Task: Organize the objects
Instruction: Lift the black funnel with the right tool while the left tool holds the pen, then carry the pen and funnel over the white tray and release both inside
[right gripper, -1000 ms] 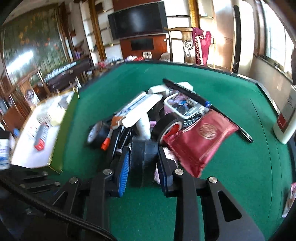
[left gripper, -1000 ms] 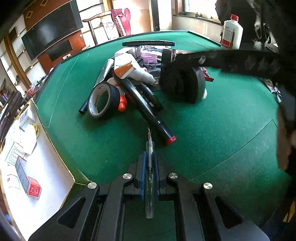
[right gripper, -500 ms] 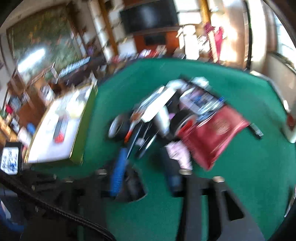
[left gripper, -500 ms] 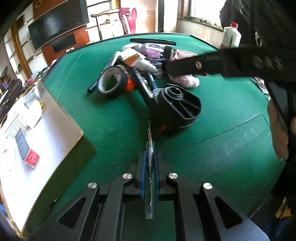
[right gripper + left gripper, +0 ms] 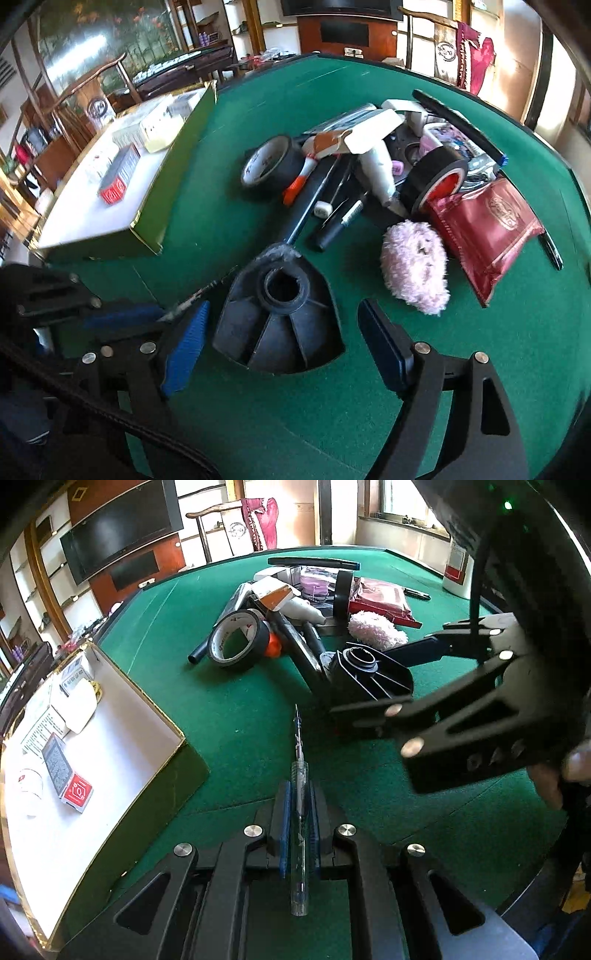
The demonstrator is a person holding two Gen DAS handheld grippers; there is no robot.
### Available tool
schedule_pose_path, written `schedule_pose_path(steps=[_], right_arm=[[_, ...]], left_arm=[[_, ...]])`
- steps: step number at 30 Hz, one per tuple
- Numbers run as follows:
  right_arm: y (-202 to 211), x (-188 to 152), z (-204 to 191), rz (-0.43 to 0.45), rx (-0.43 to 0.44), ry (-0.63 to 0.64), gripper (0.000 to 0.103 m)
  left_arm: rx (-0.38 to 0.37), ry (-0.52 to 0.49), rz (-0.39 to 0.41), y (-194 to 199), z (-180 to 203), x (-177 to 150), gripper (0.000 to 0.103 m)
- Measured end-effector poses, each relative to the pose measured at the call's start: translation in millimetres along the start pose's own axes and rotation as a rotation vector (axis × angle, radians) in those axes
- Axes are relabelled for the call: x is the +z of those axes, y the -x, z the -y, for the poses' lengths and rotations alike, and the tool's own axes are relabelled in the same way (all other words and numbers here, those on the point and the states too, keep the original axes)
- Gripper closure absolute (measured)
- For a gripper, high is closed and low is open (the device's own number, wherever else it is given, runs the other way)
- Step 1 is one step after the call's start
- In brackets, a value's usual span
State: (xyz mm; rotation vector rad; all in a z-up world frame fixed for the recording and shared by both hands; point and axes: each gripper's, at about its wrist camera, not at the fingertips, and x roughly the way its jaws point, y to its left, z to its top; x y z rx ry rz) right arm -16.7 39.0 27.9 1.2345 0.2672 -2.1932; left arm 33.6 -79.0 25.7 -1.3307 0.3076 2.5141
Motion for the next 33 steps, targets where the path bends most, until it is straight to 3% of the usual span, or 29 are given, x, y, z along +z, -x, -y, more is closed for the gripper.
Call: schedule_pose_path(steps=[1, 3, 7, 14, 19, 33], right_arm=[[-2, -2, 0, 0.005, -0.007, 0.003, 0.023], [-4, -4, -1, -0.003, -0.006, 0.003, 0.037], [2, -3, 5, 0.006, -0.009, 0.001, 0.038], [23, 3, 27, 0.076, 0.043, -0.115, 0.038], [25, 7, 23, 0.092, 0.049, -0.128, 0.038], [2, -4, 13, -0.047, -0.034, -0.021, 0.038]], left_arm=[[0.004, 0.0, 0.001, -1, 0, 0, 0.093], [0.008, -0.003, 0.004, -1, 0, 1, 0.093], [-0.021, 0.03, 0.032, 0, -3, -2, 0.096], [-0.117, 0.088, 0.06, 12, -13, -1, 0.096], [-0.116, 0.114, 0.07, 17, -18, 0, 0.096], [-0.111, 0.194, 0.146, 50, -51, -6, 0.096]])
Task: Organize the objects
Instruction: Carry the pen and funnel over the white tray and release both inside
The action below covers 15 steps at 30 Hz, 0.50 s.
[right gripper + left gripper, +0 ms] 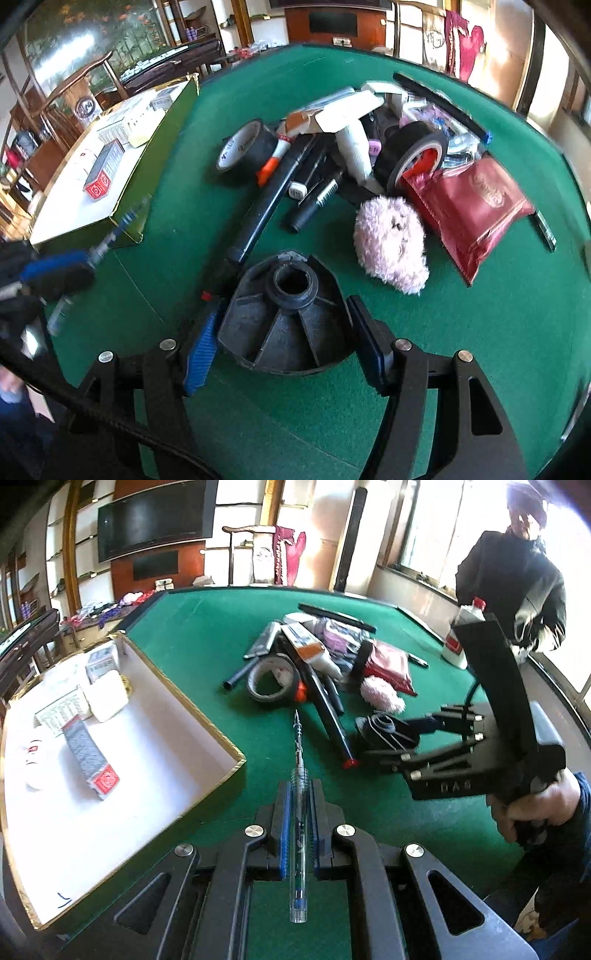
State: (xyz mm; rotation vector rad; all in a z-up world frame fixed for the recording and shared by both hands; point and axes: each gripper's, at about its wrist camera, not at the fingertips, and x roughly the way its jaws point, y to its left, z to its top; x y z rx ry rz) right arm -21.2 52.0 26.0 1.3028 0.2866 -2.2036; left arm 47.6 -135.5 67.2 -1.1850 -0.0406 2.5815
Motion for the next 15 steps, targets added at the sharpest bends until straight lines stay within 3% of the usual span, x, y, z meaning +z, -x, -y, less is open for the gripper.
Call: schedule_pose_path(steps=[4, 9, 15], right_arm=[[5, -2, -6, 0.016, 0.021, 0.027, 0.039], [17, -1, 5, 0.053, 0.097, -0.044, 0.039], [18, 0, 22, 0.059, 0.307, -0.195, 0.039]], left_arm=[[-0.004, 0.038, 0.029, 12, -15, 1, 0.096], [-0.002, 0.096, 0.075, 31, -37, 5, 0.096], [0.018, 0.175, 0.123, 50, -70, 7, 0.096]])
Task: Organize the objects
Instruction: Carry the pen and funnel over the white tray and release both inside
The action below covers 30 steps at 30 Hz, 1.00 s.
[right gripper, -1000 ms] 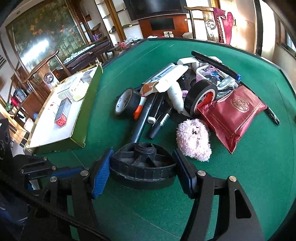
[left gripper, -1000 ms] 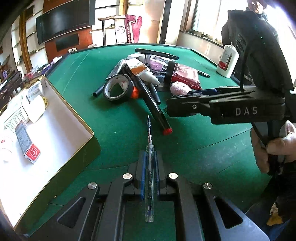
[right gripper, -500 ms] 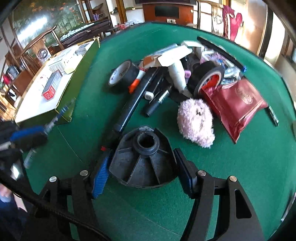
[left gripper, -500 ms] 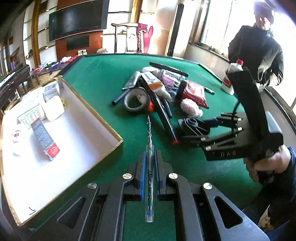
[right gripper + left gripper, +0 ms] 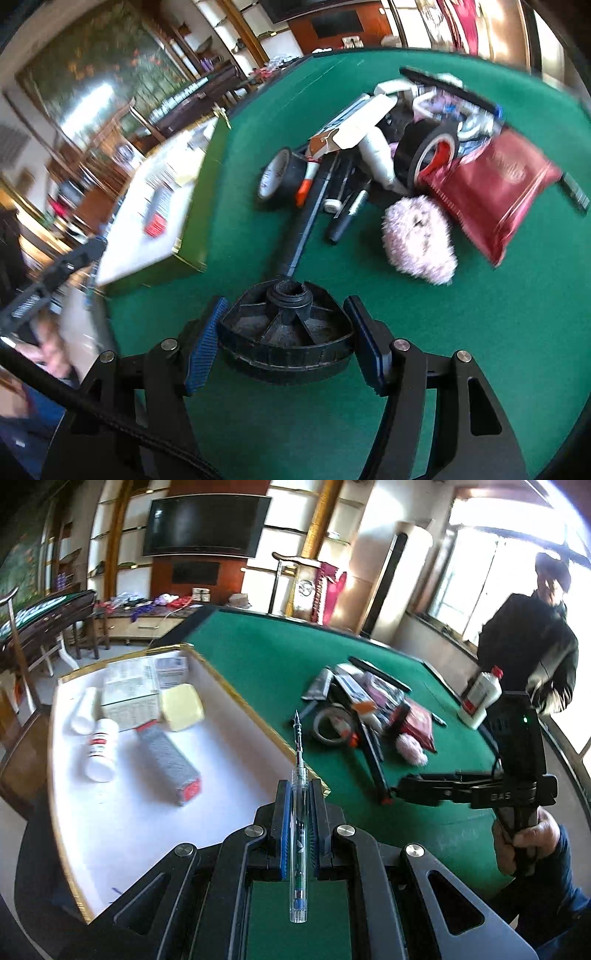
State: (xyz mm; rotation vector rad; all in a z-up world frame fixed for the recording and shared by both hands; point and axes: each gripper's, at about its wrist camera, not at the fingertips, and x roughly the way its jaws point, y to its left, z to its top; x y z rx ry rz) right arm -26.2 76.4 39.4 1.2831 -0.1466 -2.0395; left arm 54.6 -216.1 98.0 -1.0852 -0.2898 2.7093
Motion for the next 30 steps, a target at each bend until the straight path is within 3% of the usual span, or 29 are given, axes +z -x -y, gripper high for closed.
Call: schedule_pose_path(steps=[7, 16, 21, 30], right_arm=[[4, 14, -17, 0.026, 0.151, -0.057, 0.038], [-34, 54, -99, -0.006, 0.198, 0.035, 0.038], [-75, 75, -135, -0.028, 0.176, 0.071, 0.038], [-131, 81, -140, -0.089, 0.093, 0.077, 0.038]], left_arm=[[0.054, 0.071, 0.031, 12, -40, 4, 0.096], [0.083, 0.164, 0.027, 9, -84, -3, 0.096], [0.11, 0.198, 0.01, 4, -106, -6, 0.096], [0.131, 0.2, -0.035, -13, -119, -10, 0.096]])
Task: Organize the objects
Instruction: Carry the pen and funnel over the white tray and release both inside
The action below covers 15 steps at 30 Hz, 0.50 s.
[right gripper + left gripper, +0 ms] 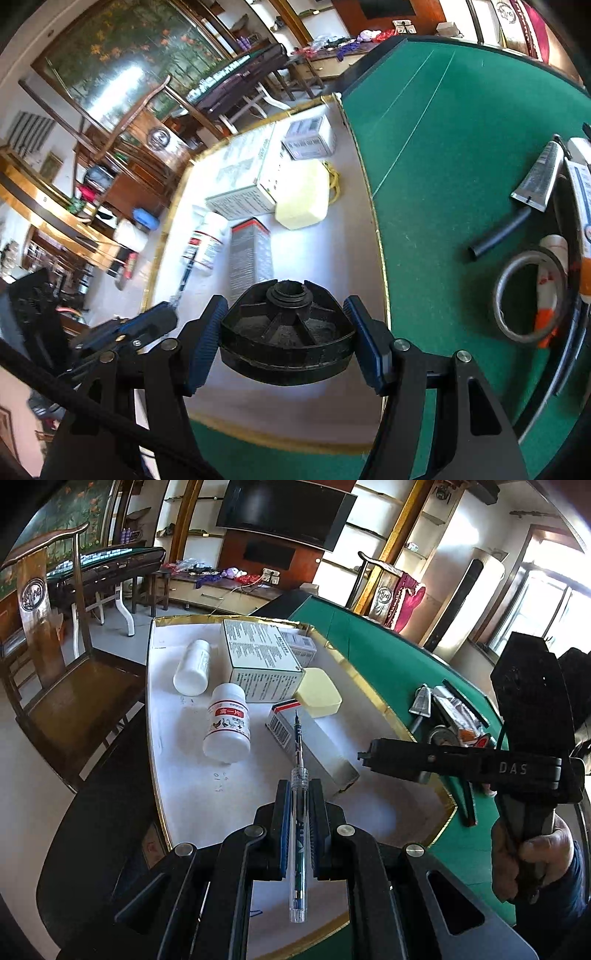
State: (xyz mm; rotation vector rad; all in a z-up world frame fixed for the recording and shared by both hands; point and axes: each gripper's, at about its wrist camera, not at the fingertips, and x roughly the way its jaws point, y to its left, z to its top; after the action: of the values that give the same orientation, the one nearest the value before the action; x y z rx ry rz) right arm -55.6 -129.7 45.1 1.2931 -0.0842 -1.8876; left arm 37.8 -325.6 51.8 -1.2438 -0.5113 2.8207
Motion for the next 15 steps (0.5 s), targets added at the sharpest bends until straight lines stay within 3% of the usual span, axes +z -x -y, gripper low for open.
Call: schedule_pose_path(steps=[15], right_arm=[[-3, -27, -30, -0.006, -0.182, 0.223, 0.038]], left_arm=[[0.052, -0.016, -0.048, -11, -1, -6, 0.096]])
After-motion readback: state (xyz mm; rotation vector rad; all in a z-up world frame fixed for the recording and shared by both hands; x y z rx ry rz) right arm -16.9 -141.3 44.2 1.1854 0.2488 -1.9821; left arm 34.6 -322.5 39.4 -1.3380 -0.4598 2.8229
